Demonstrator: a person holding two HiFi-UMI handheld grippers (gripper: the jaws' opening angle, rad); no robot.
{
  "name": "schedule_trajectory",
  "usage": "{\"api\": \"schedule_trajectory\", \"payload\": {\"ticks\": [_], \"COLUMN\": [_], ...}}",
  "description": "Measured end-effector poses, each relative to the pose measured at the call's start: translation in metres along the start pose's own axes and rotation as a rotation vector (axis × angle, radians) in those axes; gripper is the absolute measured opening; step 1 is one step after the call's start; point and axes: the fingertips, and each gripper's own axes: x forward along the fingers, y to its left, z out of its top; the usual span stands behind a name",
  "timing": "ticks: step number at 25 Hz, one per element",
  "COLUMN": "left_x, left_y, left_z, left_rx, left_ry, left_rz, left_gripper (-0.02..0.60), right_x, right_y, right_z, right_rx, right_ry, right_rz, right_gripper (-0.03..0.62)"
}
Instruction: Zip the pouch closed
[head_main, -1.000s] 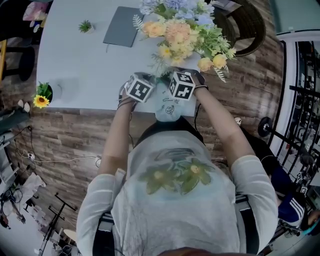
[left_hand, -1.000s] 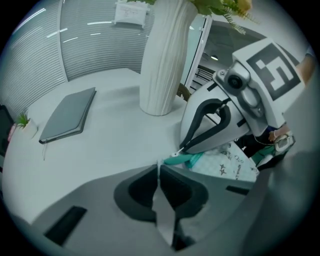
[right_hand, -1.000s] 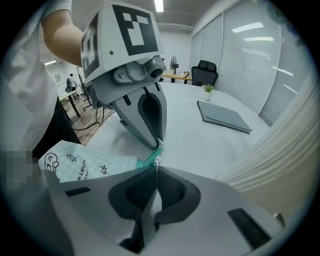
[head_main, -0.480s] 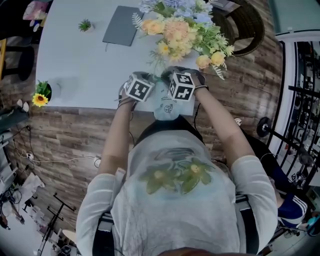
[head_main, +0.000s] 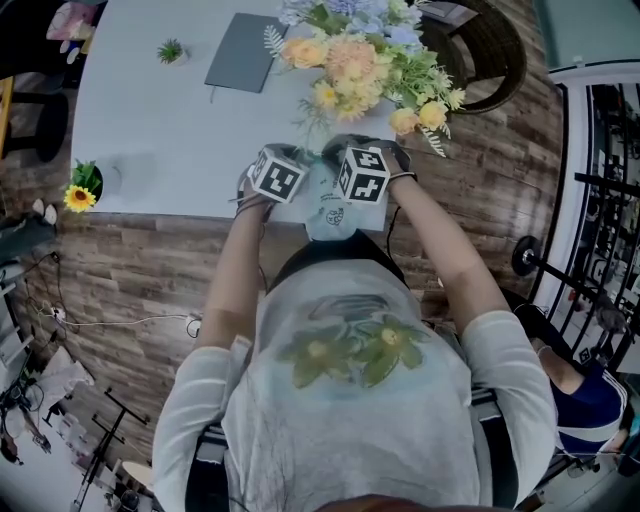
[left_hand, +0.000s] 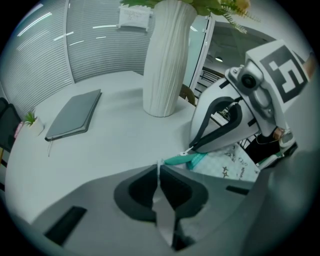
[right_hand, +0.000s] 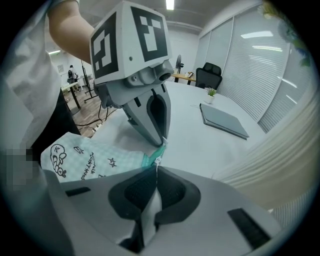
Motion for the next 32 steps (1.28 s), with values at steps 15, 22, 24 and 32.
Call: {"api": "schedule_trajectory", "payload": {"ticks": [15,22,24,32], "left_x": [-0.0012,-0.0014,-0.0066,-0.0003], "left_y": [0.0,0.0013,0.0061,0.0002], "left_z": [0.0008,0.0011,0.0048,0.0008], "left_rx": [0.0,0.01,0.022,-0.003], "left_ry": [0.0,-0.002,-0.007,-0.015], "left_rz": [0.002,0.014,0.036,0.008], "left_gripper": [0.021,0.021,0.021,0.021], "right_x": [-0.0048,-0.0065,-0.0067,-0.0084], "right_y": [0.0052,0.0066,0.0072,0.0085], "right_z": [-0.0026,-0.0028,-0.0022,-0.0052], "right_rx": [0.01,0.001,-0.006,-0.022], "right_ry": [0.005,0.011,0.013,0.026], "right_rz": [0.003,0.01,0.012,0.017], "right_gripper": [0.018,0.018,0.018,0.018]}}
